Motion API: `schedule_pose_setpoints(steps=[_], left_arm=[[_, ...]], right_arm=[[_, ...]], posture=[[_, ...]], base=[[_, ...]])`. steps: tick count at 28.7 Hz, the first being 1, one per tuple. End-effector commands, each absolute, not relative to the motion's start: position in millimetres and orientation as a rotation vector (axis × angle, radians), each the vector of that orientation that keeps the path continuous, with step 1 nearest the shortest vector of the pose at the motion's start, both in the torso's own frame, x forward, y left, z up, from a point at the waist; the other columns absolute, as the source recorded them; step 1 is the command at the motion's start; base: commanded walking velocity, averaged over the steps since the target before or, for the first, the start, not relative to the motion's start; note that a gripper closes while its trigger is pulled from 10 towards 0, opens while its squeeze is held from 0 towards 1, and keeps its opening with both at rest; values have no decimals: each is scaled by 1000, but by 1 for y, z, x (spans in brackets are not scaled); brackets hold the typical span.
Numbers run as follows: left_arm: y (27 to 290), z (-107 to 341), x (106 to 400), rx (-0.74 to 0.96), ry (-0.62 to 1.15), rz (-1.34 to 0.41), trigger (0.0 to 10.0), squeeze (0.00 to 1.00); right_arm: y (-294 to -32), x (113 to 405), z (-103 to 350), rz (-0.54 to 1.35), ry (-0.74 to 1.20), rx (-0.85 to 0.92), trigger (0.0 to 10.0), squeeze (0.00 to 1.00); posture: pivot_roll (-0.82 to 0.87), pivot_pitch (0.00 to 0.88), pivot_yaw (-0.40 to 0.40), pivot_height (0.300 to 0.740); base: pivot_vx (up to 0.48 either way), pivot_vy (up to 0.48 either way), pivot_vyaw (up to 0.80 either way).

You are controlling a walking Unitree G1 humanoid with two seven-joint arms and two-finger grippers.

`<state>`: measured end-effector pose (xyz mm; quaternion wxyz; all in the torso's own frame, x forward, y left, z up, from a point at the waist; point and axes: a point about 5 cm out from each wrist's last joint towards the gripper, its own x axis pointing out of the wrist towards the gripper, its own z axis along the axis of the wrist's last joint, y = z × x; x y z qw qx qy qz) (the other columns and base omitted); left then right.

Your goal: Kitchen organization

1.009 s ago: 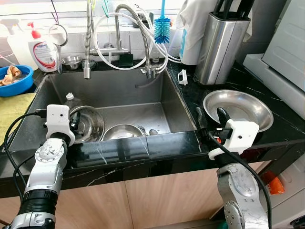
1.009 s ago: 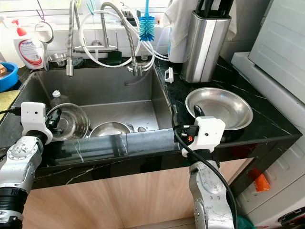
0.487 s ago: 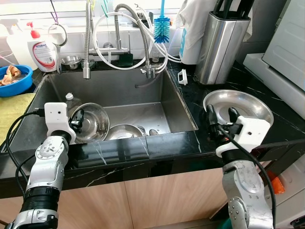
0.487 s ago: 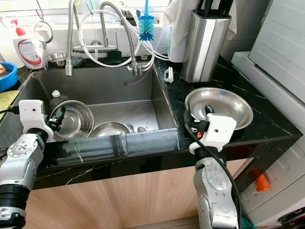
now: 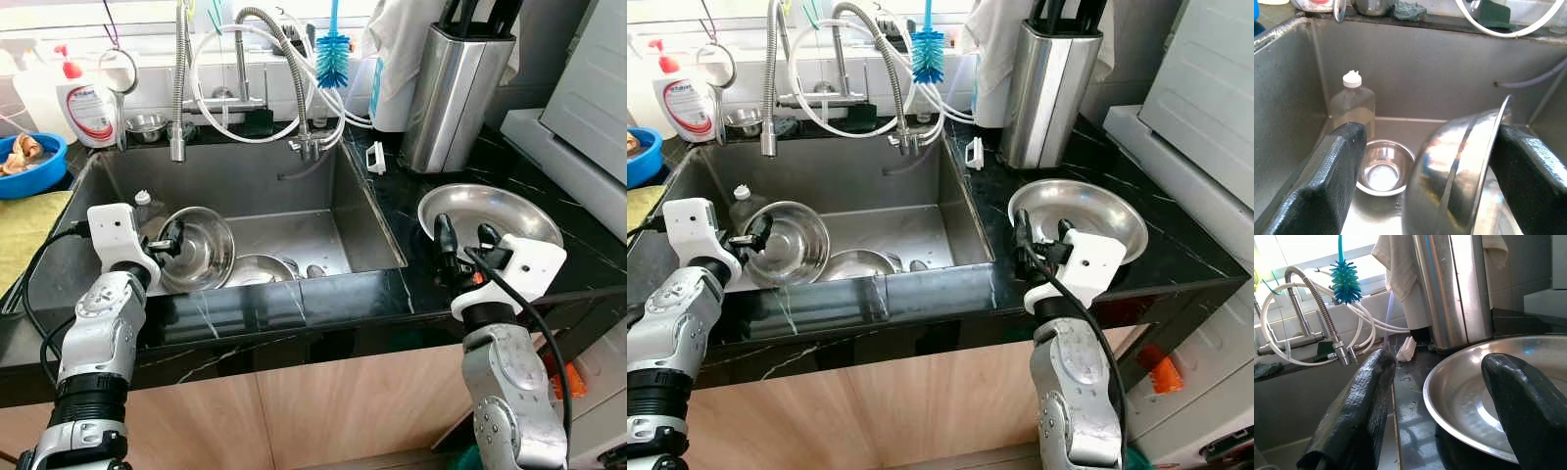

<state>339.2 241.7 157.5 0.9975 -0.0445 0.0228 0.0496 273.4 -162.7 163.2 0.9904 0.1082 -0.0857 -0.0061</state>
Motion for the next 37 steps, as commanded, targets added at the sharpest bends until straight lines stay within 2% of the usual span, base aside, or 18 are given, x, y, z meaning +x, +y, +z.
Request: schedule_pose_setpoints(steps=[1, 3, 9, 14, 17, 26, 28, 30, 31, 32, 33, 34, 37], left_arm=[[237, 173, 344, -107, 4, 84, 10000, 0], [236, 174, 346, -228, 40, 89, 10000, 0], [236, 178, 349, -353, 86, 103, 10000, 0], [233, 185, 350, -345, 68, 85, 10000, 0], [231, 184, 350, -423, 85, 90, 10000, 0], [228, 185, 350, -518, 122, 86, 10000, 0], [231, 191, 349, -411, 77, 91, 10000, 0], [231, 192, 349, -390, 68, 94, 10000, 0], [231, 195, 349, -313, 45, 88, 10000, 0], [228, 202, 347, -149, -13, 69, 10000, 0], [228, 202, 347, -149, -13, 69, 10000, 0], [222, 208, 345, -58, -69, 32, 10000, 0], [215, 214, 344, 37, -126, -12, 10000, 0]], right_arm=[[-162, 275, 164, -8, -164, 223, 10000, 0], [-163, 275, 165, -9, -159, 227, 10000, 0], [-163, 276, 165, -4, -156, 226, 10000, 0], [-163, 276, 166, -1, -155, 223, 10000, 0], [-165, 277, 166, -9, -151, 233, 10000, 0], [-166, 277, 166, -8, -149, 233, 10000, 0], [-168, 277, 167, -16, -157, 211, 10000, 0], [-169, 277, 168, -20, -160, 204, 10000, 0], [-171, 277, 169, -34, -171, 199, 10000, 0], [-176, 276, 172, -72, -187, 193, 10000, 0], [-176, 276, 172, -72, -187, 193, 10000, 0], [-181, 277, 176, -106, -197, 171, 10000, 0], [-188, 277, 184, -160, -223, 174, 10000, 0]], posture=[[61, 9, -9, 740], [59, 9, -9, 740], [61, 10, -10, 740], [62, 9, -9, 740], [60, 10, -8, 740], [60, 10, -8, 740], [62, 10, -8, 740], [62, 10, -8, 740], [62, 10, -8, 740], [60, 9, -6, 740], [60, 9, -6, 740], [59, 8, -6, 740], [58, 7, -4, 740]], base=[[0, 0, 0], [0, 0, 0], [0, 0, 0], [0, 0, 0], [0, 0, 0], [0, 0, 0], [0, 0, 0], [0, 0, 0], [0, 0, 0], [0, 0, 0], [0, 0, 0], [0, 0, 0], [0, 0, 0]])
